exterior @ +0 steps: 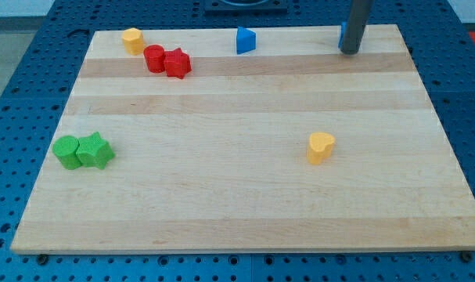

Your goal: Point at the blue triangle

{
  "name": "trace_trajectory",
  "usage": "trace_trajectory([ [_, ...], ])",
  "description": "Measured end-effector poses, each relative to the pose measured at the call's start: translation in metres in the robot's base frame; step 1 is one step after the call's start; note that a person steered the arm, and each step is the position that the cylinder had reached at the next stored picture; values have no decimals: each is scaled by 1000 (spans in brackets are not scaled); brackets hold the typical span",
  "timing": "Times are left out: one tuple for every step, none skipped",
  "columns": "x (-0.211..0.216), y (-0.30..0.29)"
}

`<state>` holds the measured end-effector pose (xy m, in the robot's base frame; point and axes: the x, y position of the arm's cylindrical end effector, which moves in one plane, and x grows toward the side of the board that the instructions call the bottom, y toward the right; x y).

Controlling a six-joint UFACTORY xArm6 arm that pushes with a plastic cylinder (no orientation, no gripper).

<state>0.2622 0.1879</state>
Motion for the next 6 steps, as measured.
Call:
trace_trajectory([
  [0,-1],
  [41,-5],
  [99,-63],
  [104,-129],
  [94,-174],
  [60,-182],
])
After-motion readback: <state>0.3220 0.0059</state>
